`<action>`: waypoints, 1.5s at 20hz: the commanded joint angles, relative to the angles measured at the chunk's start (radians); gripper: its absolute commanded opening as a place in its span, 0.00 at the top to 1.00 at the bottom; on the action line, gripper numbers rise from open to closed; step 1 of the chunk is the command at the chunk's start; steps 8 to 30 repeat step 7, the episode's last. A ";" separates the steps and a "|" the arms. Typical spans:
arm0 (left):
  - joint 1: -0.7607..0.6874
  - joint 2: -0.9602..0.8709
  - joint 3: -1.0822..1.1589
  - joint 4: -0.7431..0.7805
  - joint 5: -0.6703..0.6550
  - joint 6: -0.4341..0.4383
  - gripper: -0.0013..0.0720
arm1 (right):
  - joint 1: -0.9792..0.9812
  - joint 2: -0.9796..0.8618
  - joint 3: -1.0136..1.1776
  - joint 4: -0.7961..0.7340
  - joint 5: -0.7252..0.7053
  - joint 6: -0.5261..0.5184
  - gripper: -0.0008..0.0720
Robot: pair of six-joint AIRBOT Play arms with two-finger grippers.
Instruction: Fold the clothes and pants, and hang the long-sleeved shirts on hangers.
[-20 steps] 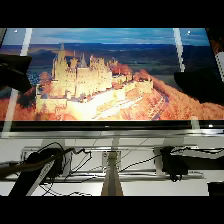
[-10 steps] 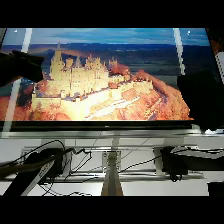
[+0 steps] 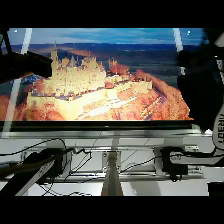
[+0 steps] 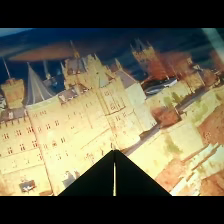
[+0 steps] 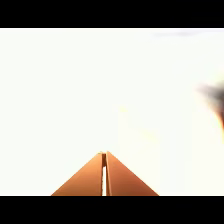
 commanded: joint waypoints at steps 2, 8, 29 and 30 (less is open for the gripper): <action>0.001 -0.019 0.000 0.000 0.000 0.000 0.94 | 0.419 0.000 0.001 -0.126 -0.151 -0.084 0.94; 0.001 -0.019 0.000 0.000 0.000 0.000 0.94 | 0.548 0.000 0.001 -0.265 -0.282 0.270 0.94; 0.001 -0.019 0.000 0.000 0.000 0.000 0.94 | 0.548 0.000 0.001 -0.265 -0.282 0.270 0.94; 0.001 -0.019 0.000 0.000 0.000 0.000 0.94 | 0.548 0.000 0.001 -0.265 -0.282 0.270 0.94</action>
